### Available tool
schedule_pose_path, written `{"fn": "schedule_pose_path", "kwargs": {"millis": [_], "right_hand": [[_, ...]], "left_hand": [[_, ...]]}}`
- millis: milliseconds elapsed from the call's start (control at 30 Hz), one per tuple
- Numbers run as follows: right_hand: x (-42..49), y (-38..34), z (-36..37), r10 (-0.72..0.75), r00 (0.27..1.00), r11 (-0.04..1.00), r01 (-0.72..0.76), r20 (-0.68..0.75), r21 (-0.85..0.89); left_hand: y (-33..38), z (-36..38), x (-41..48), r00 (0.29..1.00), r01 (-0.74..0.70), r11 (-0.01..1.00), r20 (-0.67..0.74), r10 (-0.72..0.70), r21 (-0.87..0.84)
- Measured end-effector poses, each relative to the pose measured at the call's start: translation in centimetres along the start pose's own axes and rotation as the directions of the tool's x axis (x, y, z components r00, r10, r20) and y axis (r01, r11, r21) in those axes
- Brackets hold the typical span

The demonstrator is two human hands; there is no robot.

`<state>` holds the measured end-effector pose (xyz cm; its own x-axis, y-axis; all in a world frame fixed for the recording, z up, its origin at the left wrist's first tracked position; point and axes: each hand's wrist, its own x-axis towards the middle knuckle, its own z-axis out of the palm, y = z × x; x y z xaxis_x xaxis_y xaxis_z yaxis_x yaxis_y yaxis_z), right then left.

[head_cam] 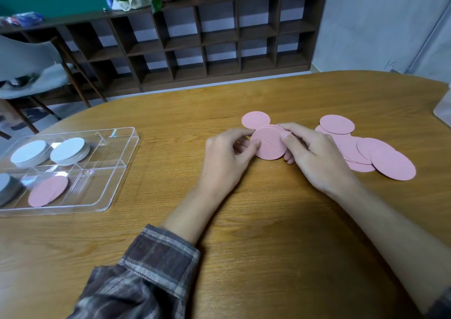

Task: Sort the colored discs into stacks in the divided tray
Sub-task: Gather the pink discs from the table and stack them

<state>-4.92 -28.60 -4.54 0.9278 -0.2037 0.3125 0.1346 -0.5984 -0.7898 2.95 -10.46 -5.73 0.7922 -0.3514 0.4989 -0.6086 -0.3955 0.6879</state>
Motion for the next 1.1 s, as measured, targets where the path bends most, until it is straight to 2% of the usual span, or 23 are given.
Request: {"fn": "schedule_pose_path", "kwargs": {"millis": [100, 200, 300, 400, 733, 967, 1100], "right_hand": [[-0.1, -0.1, 0.1, -0.041, 0.999, 0.997, 0.042, 0.018, -0.063], [0.1, 0.2, -0.2, -0.062, 0.997, 0.99, 0.057, -0.037, -0.127], [0.5, 0.5, -1.0, -0.027, 0.994, 0.988, 0.01, -0.104, -0.155], [0.8, 1.0, -1.5, 0.019, 0.99, 0.986, -0.043, -0.143, -0.161], [0.9, 1.3, -1.4, 0.025, 0.983, 0.985, -0.056, -0.183, -0.164], [0.8, 1.1, -1.3, 0.033, 0.983, 0.985, -0.063, -0.181, -0.162], [0.6, 0.9, -1.2, 0.027, 0.985, 0.986, -0.054, -0.172, -0.158]], "left_hand": [[0.1, 0.1, 0.0, 1.0, 0.006, 1.0, -0.031, -0.007, -0.019], [-0.1, 0.5, 0.2, 0.999, -0.029, 0.999, -0.016, 0.029, 0.025], [-0.9, 1.0, 0.9, 0.994, -0.08, 0.981, 0.093, 0.064, 0.176], [-1.8, 1.2, 2.0, 0.979, -0.091, 0.945, 0.202, 0.027, 0.313], [-2.8, 2.1, 4.2, 0.922, -0.041, 0.932, 0.372, -0.103, 0.361], [-1.8, 1.0, 3.0, 0.968, 0.007, 0.954, 0.236, -0.081, 0.3], [-1.6, 0.2, 2.0, 0.97, -0.068, 0.931, 0.242, -0.023, 0.36]]}}
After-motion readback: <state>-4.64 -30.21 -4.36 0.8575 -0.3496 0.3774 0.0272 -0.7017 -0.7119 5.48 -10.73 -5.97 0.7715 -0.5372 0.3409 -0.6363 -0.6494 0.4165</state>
